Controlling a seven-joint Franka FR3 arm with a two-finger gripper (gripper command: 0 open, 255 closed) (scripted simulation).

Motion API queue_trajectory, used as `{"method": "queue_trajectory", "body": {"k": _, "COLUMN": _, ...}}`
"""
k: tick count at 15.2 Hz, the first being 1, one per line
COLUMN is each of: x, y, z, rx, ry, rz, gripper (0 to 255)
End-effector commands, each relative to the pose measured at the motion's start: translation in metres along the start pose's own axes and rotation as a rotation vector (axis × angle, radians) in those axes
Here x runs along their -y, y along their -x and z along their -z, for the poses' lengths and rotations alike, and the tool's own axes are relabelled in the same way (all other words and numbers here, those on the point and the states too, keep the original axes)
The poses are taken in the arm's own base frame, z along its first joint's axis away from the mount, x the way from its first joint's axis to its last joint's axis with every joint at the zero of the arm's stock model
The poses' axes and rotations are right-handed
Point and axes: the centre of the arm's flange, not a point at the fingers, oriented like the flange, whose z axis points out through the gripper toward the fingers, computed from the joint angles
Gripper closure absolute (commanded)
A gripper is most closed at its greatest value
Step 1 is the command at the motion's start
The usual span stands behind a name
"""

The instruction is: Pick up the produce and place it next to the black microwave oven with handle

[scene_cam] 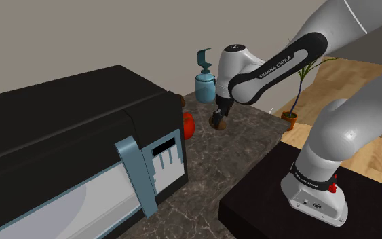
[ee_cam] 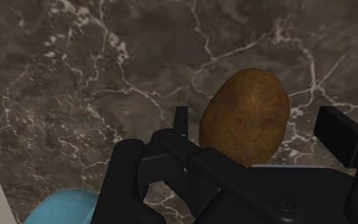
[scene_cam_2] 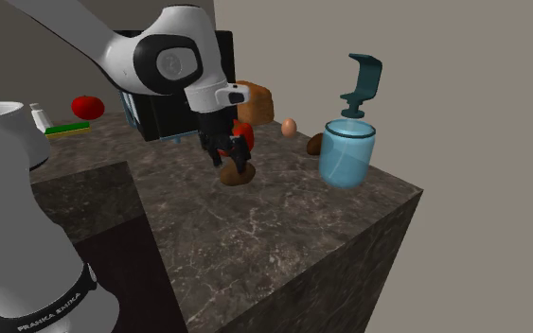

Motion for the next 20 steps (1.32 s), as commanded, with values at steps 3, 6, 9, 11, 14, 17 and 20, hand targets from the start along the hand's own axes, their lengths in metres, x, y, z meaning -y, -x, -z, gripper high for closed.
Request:
{"method": "queue_trajectory", "body": {"k": 3, "x": 0.0004, "y": -0.0007, "z": -0.014, "rx": -0.001, "ry": 0.0, "rz": 0.0, "gripper": 0}}
{"method": "queue_trajectory", "body": {"k": 6, "x": 0.0004, "y": -0.0008, "z": -0.0141, "rx": -0.001, "ry": 0.0, "rz": 0.0, "gripper": 0}}
{"method": "queue_trajectory", "body": {"k": 9, "x": 0.0004, "y": -0.0008, "z": -0.014, "rx": -0.001, "ry": 0.0, "rz": 0.0, "gripper": 0}}
{"method": "queue_trajectory", "body": {"k": 11, "x": 0.0004, "y": -0.0008, "z": -0.014, "rx": -0.001, "ry": 0.0, "rz": 0.0, "gripper": 255}}
{"method": "queue_trajectory", "body": {"k": 14, "x": 0.0004, "y": -0.0007, "z": -0.014, "rx": -0.001, "ry": 0.0, "rz": 0.0, "gripper": 255}}
{"method": "queue_trajectory", "body": {"k": 17, "x": 0.0004, "y": -0.0007, "z": -0.0141, "rx": -0.001, "ry": 0.0, "rz": 0.0, "gripper": 255}}
{"method": "queue_trajectory", "body": {"k": 20, "x": 0.0004, "y": -0.0008, "z": -0.0141, "rx": -0.001, "ry": 0.0, "rz": 0.0, "gripper": 255}}
